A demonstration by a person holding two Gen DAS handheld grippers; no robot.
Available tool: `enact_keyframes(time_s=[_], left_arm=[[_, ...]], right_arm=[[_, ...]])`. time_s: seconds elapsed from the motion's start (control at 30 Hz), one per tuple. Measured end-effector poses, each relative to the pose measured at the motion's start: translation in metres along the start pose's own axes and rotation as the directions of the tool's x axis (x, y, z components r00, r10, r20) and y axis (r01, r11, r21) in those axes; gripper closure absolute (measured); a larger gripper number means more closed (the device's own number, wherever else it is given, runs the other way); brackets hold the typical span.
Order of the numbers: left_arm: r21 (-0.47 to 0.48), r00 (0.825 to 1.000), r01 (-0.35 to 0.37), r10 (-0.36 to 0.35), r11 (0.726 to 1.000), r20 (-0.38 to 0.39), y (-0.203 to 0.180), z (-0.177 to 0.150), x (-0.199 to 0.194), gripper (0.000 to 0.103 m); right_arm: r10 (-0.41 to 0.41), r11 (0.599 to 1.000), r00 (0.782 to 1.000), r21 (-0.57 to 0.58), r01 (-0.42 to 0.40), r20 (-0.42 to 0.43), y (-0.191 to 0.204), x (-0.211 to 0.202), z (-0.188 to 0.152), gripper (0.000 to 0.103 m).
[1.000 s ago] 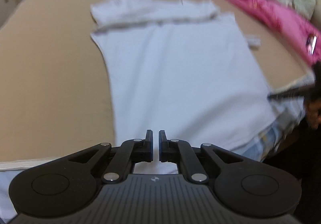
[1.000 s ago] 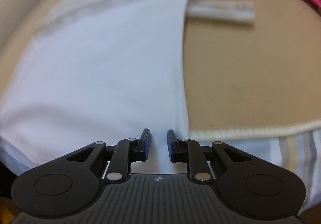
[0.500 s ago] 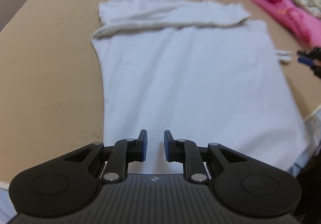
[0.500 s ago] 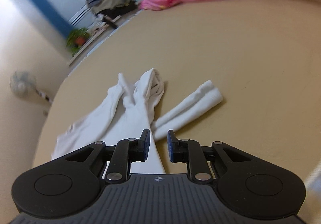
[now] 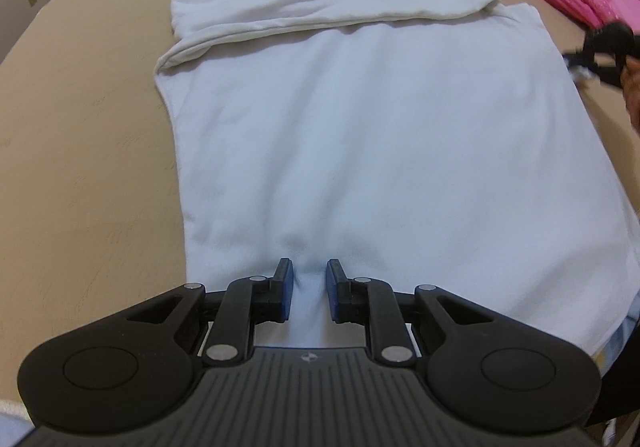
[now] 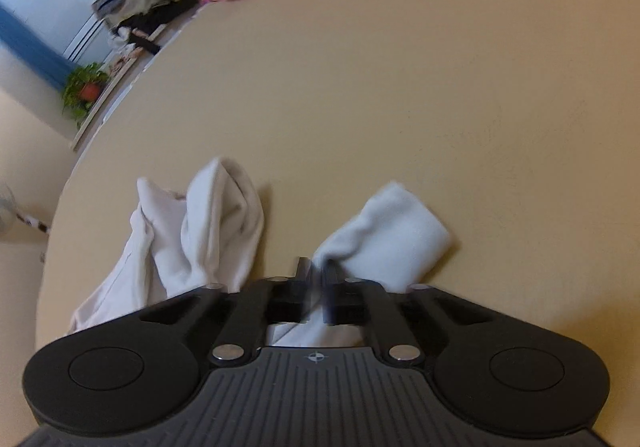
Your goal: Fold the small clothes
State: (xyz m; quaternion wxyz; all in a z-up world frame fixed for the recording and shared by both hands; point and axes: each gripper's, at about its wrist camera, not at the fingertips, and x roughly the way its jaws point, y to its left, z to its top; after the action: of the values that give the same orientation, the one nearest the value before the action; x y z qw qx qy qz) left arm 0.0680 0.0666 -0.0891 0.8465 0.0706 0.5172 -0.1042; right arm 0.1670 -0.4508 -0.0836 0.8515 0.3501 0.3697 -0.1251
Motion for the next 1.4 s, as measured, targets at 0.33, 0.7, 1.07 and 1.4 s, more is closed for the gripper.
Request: enact_keyframes(time_s=[0.33,0.7,1.07,1.4], left_arm=[[0.020,1.000,-0.004,0.004,1.000,0.024,-0.001,0.000,0.005,0.084],[0.029,0.999,-0.004,0.003,1.000,0.035,-0.002,0.000,0.003,0.084],[0.029,0.999,-0.004,0.003,1.000,0.041,-0.002,-0.002,0.001,0.084],[-0.009,0.999,0.015,-0.015,1.000,0.029,0.004,0.002,-0.001,0.084]], right_arm=[[0.035,0.993,0.754,-0.109,0.049,0.655,-0.052,-0.100,0.094,0.100],[-0.273,0.897,0.895,0.430,0.104,0.354,-0.229,-0.039,0.083,0.095],[-0.251,0.918,0.846,0.393,0.054,0.470,-0.216,-0.049,0.105,0.101],[-0.472,0.875,0.732,0.366,0.318,0.492,-0.148,-0.070,0.102,0.090]])
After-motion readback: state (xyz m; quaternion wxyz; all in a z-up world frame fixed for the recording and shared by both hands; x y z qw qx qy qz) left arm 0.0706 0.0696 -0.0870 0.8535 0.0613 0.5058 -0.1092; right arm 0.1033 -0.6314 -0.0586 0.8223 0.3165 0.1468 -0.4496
